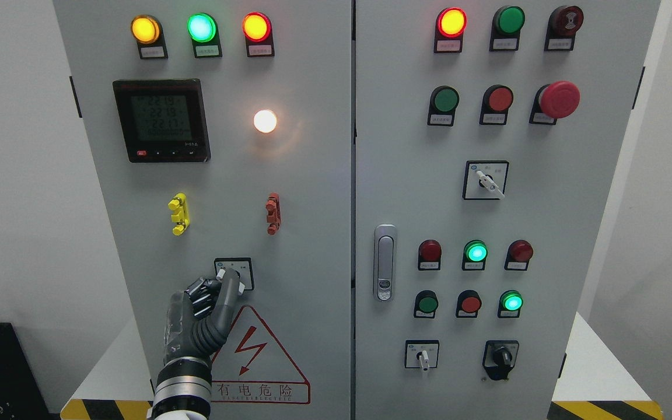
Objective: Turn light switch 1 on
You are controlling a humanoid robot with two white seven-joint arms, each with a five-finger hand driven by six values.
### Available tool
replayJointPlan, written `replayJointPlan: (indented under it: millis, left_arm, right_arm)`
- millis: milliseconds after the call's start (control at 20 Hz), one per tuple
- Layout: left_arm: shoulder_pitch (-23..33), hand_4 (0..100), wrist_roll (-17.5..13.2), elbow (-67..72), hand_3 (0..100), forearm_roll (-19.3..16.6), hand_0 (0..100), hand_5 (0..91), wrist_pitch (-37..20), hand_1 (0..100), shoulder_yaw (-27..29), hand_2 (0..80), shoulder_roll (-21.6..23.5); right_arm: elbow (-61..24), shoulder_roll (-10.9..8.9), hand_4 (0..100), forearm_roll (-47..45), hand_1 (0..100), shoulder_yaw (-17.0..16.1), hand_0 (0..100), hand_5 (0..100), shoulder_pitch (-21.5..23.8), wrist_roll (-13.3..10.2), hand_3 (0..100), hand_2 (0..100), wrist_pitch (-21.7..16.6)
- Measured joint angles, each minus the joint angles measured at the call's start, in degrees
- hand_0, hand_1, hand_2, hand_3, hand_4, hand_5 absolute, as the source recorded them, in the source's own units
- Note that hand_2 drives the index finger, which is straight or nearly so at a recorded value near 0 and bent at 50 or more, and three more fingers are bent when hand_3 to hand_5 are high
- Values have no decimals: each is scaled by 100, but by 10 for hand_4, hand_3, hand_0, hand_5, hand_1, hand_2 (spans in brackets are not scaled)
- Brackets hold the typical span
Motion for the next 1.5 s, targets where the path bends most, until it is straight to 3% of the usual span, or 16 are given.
replayJointPlan:
  millis: [400, 800, 1500]
  left_arm:
    - [1, 983, 8, 3, 1000, 0, 536, 884, -28, 468, 0, 593, 0]
    - [-1, 983, 60, 6, 1000, -1, 378, 884, -31, 449, 5, 594, 0]
    - [7, 983, 31, 6, 1000, -1, 286, 884, -32, 432, 2, 597, -16]
  right_arm:
    - [0, 0, 0, 0, 0, 0, 0, 0, 0, 0, 0, 0, 0]
    - [0, 0, 0, 0, 0, 0, 0, 0, 0, 0, 0, 0, 0]
    - [0, 0, 0, 0, 0, 0, 0, 0, 0, 0, 0, 0, 0]
